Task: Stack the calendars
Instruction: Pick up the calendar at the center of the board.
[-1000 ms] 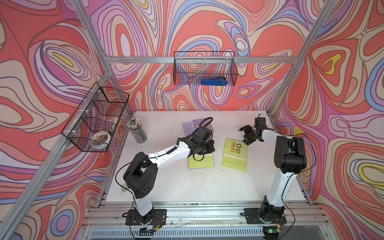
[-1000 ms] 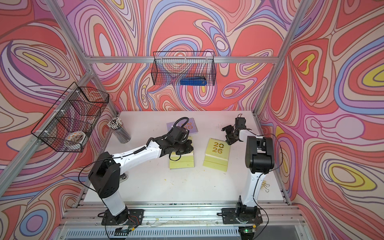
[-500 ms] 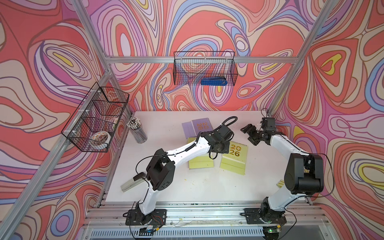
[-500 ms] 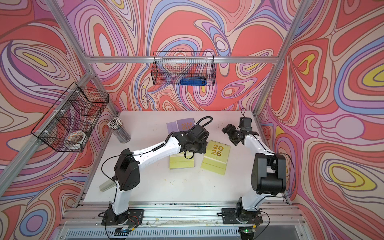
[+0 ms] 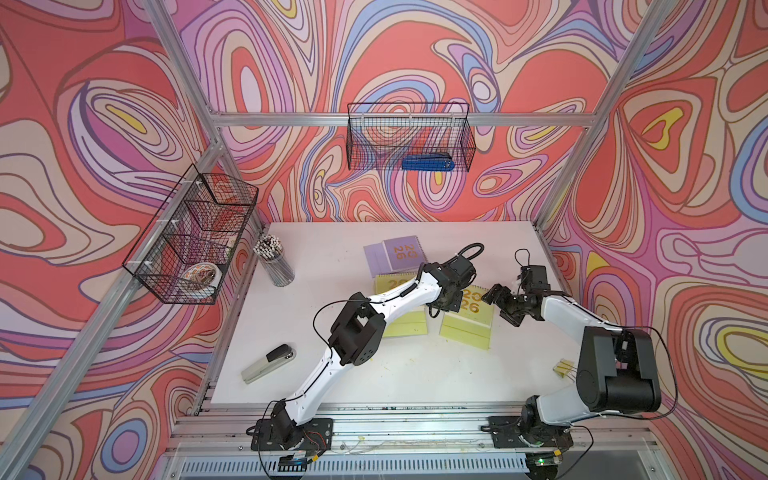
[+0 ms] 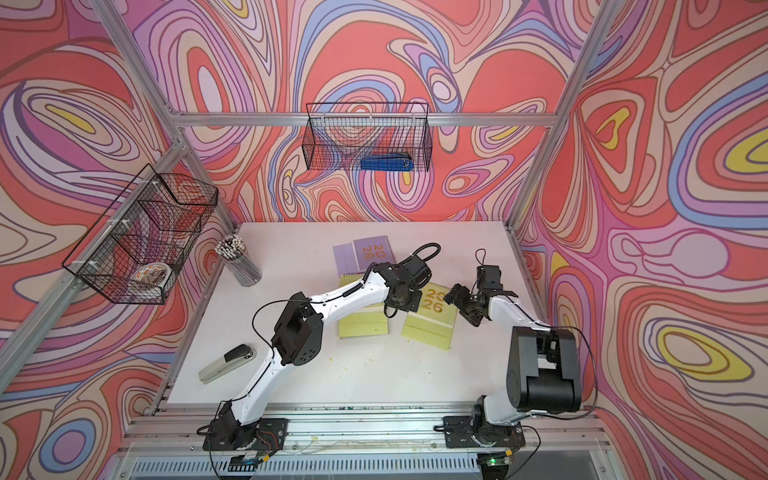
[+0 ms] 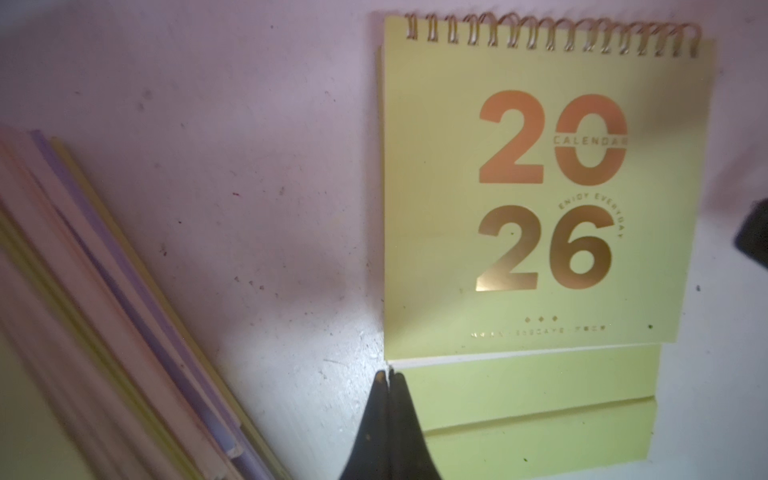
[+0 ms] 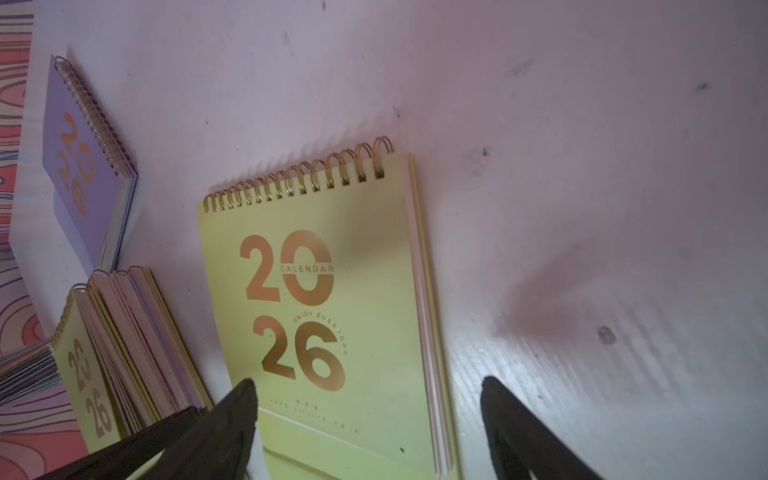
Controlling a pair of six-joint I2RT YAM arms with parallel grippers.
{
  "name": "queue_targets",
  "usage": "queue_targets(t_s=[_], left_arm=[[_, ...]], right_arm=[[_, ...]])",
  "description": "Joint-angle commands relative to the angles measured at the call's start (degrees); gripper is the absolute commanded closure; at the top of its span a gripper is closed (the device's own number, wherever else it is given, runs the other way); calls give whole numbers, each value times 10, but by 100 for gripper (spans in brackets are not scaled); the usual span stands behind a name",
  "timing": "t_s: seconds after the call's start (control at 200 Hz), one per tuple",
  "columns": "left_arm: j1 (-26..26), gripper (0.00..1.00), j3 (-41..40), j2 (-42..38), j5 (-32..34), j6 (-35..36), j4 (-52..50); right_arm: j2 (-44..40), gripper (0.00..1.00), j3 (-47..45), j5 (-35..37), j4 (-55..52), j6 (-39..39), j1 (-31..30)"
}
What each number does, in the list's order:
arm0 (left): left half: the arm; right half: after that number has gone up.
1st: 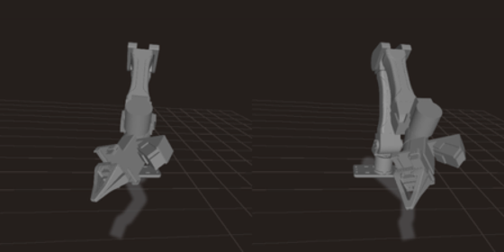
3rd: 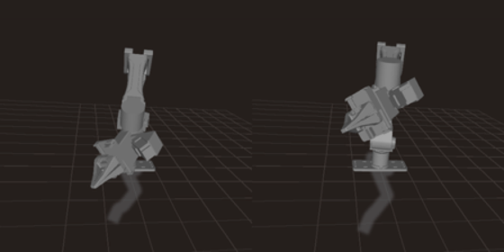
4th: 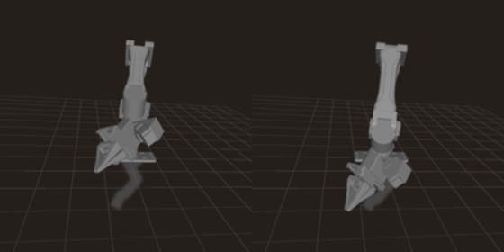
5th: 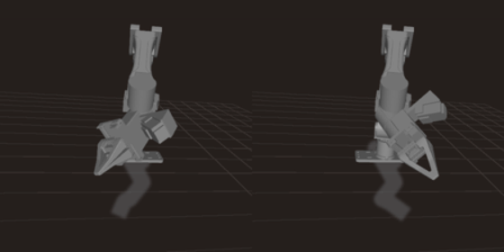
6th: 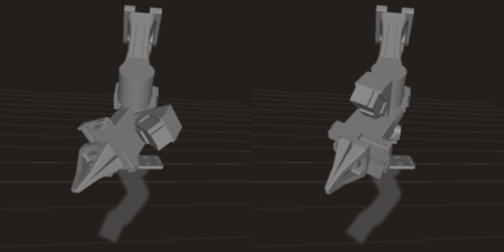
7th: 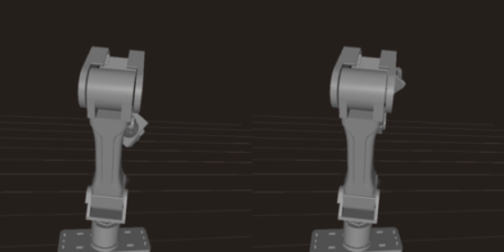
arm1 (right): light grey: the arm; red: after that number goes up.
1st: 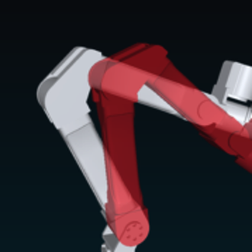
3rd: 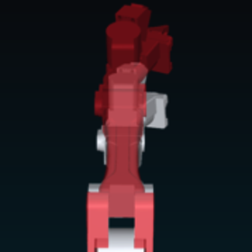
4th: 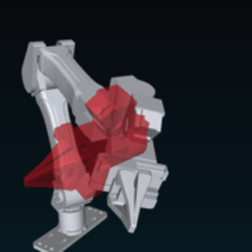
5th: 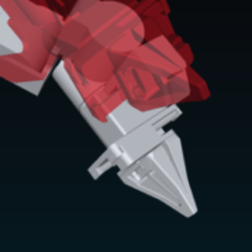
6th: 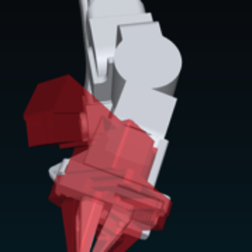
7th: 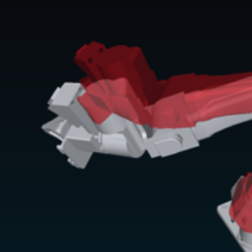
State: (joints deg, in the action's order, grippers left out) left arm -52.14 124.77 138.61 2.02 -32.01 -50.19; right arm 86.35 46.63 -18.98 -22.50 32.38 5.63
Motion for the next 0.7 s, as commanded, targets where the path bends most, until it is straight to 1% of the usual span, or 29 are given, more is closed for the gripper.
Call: queue_targets(t_s=[0.0, 0.17, 0.506, 0.696], left_arm=[[1, 100, 26, 14, 12, 16, -37], [2, 100, 36, 35, 9, 18, -42], [7, 100, 44, 55, -17, 16, -32], [9, 100, 43, 64, -43, 13, -24]], right_arm=[[4, 15, -12, -11, 18, -11, -1], [24, 15, -16, -29, 31, -14, -1], [56, 16, -27, -66, 54, -10, -1], [76, 16, -40, -119, 93, 1, 0]])
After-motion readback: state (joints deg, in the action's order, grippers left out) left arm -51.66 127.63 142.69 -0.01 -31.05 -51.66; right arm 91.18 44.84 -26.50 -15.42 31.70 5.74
